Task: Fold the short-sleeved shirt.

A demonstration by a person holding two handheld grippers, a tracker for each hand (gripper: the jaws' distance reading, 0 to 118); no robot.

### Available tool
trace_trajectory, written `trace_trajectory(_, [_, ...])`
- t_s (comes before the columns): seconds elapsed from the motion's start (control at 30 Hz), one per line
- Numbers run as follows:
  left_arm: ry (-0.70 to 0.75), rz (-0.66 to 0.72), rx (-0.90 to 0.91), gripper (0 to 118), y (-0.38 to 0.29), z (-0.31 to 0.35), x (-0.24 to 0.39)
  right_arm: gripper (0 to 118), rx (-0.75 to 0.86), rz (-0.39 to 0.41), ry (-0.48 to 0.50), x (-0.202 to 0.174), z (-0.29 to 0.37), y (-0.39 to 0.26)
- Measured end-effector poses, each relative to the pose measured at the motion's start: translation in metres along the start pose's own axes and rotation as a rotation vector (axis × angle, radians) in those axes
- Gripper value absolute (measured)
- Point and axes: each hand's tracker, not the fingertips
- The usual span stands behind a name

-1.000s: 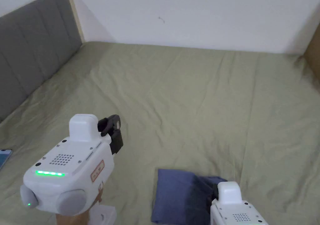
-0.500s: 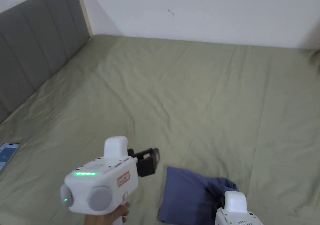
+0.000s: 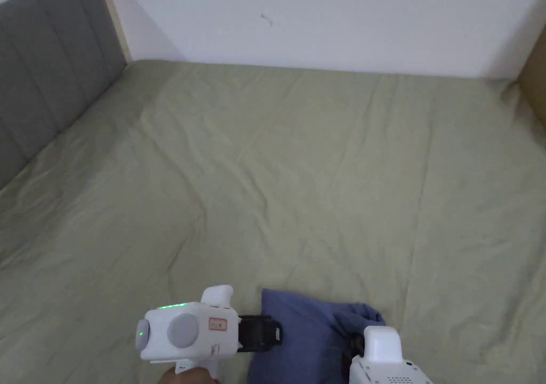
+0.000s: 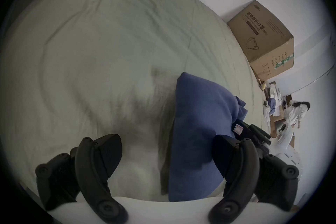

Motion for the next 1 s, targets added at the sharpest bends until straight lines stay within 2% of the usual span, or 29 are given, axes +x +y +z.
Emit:
trace_trajectory(0.03, [-0.012, -0.003, 0.008, 103, 0.0, 0.002, 0.001, 0, 0.0, 0.0, 0.002, 0.0, 0.0, 0.0])
trace_trajectory(0.07, [-0.035, -0.017, 0.01, 98, 0.001, 0.003, 0.003, 0, 0.0, -0.001, 0.004, 0.0, 0.0, 0.0])
trace_trajectory(0.1, [-0.05, -0.034, 0.008, 90, 0.001, 0.004, 0.005, 0, -0.001, -0.004, 0.005, 0.001, 0.0, 0.0])
trace_trajectory(0.13, [-0.066, -0.045, 0.002, 74, 0.001, 0.005, 0.007, 0, -0.001, -0.005, 0.007, 0.001, 0.0, 0.0])
trace_trajectory(0.23, [-0.145, -0.014, -0.028, 41, 0.001, -0.001, 0.01, 0, -0.001, -0.009, 0.008, 0.001, 0.001, 0.0])
trace_trajectory(0.3, [-0.113, -0.014, -0.019, 33, 0.002, -0.004, 0.012, 0, -0.003, -0.013, 0.01, 0.001, 0.001, 0.001])
trace_trajectory(0.33, [-0.117, -0.016, -0.019, 26, 0.002, -0.002, 0.011, 0, -0.006, -0.017, 0.012, 0.002, 0.001, 0.002])
trace_trajectory(0.43, [-0.119, -0.013, -0.001, 20, 0.0, 0.007, 0.015, 0, -0.022, -0.028, 0.02, 0.004, 0.005, 0.008])
trace_trajectory(0.5, [-0.09, -0.07, 0.024, 19, 0.002, 0.016, 0.02, 0, -0.032, -0.03, 0.027, 0.004, 0.011, 0.015])
trace_trajectory(0.6, [-0.095, -0.098, 0.022, 19, 0.009, 0.028, 0.019, 0, 0.02, -0.028, 0.026, 0.004, 0.027, 0.026])
trace_trajectory(0.73, [-0.034, -0.132, 0.062, 18, 0.031, 0.056, -0.002, 0, 0.088, -0.029, 0.025, 0.007, 0.046, 0.041])
trace_trajectory(1.0, [0.269, -0.173, 0.133, 18, 0.086, 0.142, -0.095, 0, 0.211, 0.029, 0.011, 0.0, 0.071, 0.074])
